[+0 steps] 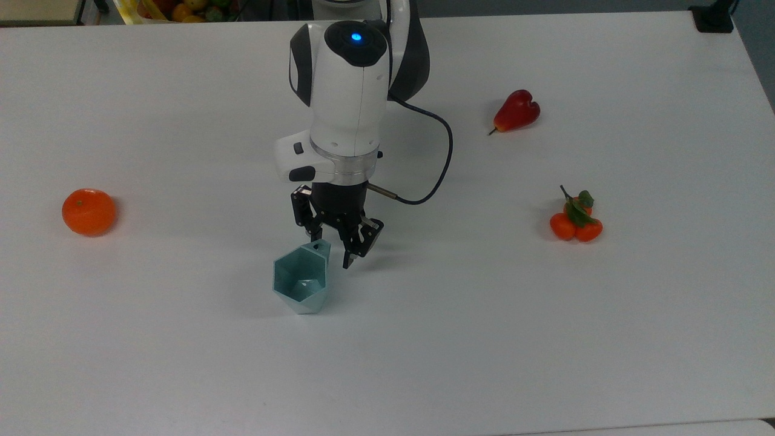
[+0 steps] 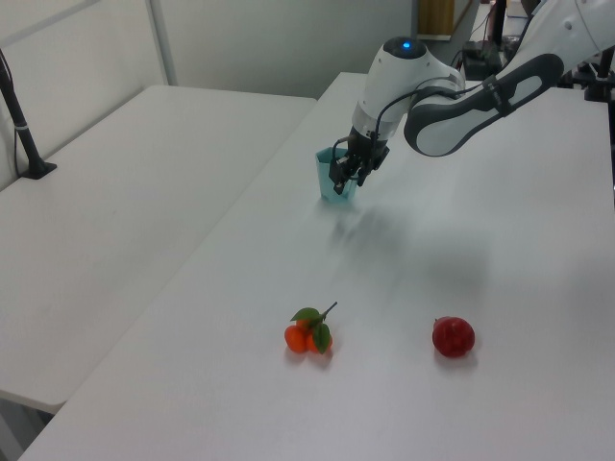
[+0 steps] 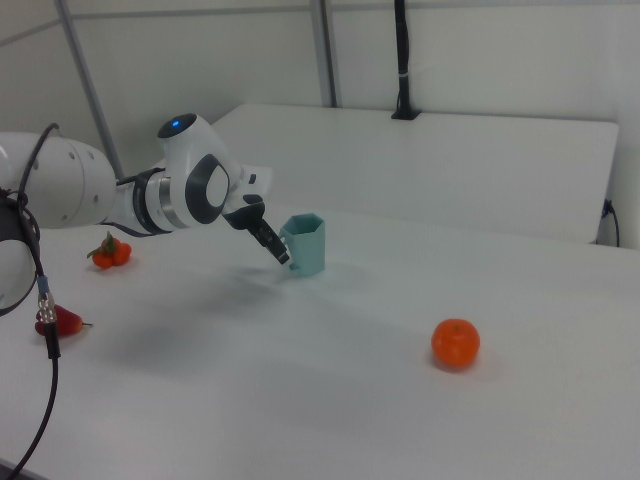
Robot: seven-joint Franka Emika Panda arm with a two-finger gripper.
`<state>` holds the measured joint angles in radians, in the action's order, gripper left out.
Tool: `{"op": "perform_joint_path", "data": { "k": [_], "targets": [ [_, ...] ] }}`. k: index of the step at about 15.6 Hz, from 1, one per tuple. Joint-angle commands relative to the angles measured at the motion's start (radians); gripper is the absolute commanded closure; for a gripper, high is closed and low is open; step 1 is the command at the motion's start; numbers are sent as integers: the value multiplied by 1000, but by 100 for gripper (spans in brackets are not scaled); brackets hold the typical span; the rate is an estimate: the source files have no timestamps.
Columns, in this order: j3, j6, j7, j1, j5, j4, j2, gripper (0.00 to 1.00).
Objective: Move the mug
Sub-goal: 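Lower the gripper onto the rim of the teal hexagonal mug, then close the gripper on the mug rim, then drag the gripped mug across the table toward the red pepper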
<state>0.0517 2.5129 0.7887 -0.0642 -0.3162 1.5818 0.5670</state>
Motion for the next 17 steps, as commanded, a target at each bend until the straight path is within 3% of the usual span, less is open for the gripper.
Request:
{"op": "perform_joint_path", "data": {
  "k": [1,2,6,10,13,17],
  "targets": [
    [-10,21,21,-2,-35,-3,1,64],
    [-9,21,20,1,-50,-3,1,72],
    [-10,18,18,4,-70,0,-9,85],
    [-9,4,4,9,-84,30,-68,86],
    [0,-80,-83,29,-81,92,-159,86],
    [0,-141,-209,35,-67,246,-330,86]
  ]
}}
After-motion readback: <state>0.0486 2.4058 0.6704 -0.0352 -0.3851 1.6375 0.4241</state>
